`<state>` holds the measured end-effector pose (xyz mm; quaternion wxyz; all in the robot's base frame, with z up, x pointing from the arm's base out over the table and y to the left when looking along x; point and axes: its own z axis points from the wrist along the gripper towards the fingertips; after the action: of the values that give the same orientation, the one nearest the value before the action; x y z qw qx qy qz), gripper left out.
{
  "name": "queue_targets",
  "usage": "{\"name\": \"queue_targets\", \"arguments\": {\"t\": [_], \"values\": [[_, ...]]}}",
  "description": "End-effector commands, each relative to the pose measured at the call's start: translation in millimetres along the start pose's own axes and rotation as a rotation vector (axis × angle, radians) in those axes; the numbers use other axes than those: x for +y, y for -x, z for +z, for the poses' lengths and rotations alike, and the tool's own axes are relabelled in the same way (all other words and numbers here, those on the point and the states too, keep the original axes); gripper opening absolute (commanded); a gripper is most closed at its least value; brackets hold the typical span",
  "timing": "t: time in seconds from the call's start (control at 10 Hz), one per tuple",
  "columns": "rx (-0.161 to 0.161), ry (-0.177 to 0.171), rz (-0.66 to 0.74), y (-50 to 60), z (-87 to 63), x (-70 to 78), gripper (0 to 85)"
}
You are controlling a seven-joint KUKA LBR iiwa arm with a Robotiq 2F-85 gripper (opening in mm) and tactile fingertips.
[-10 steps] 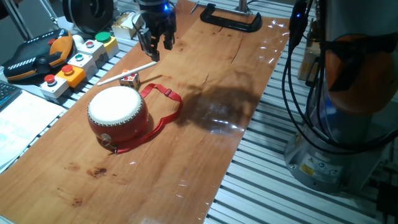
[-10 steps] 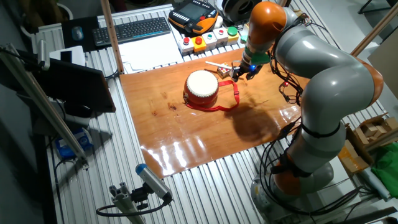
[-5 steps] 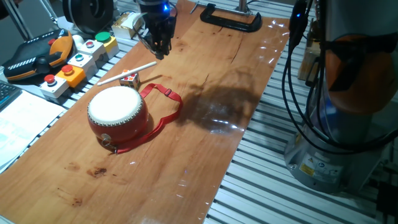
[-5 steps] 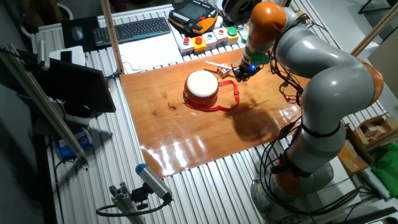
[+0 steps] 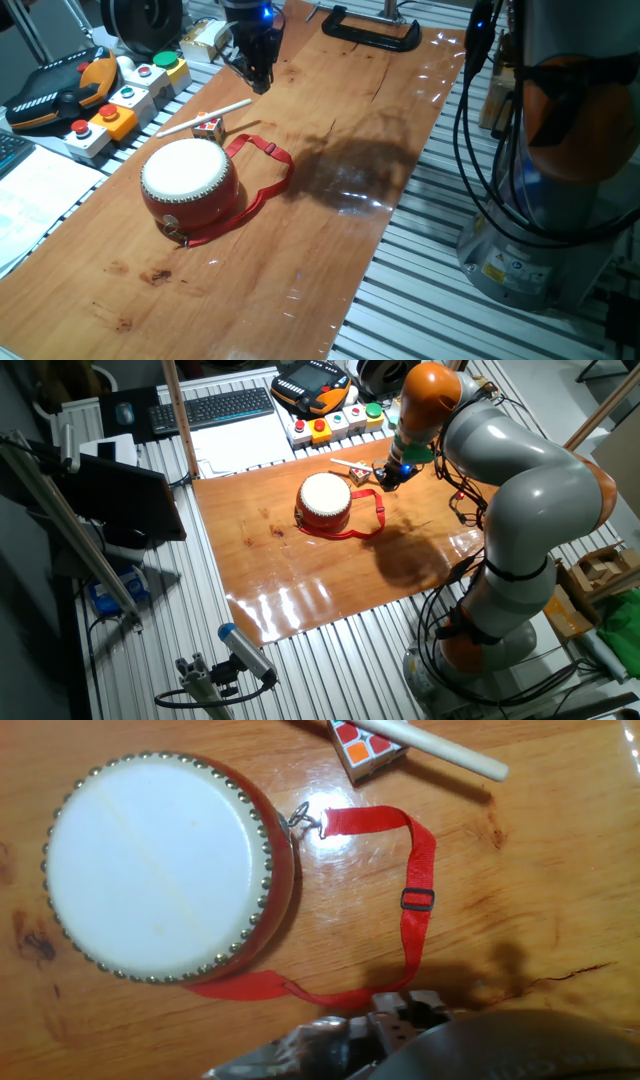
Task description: Play the drum
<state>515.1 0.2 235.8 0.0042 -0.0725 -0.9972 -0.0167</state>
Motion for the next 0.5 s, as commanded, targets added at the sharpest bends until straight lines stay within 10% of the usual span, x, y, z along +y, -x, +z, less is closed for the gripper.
{"name": "queue_targets", "arguments": {"t": [0.0,0.4], "values": [[0.0,0.001,0.003,0.3,0.7,0.6,0.7],[-0.007,0.002,0.011,10.5,9.7,-0.2,0.7]]}}
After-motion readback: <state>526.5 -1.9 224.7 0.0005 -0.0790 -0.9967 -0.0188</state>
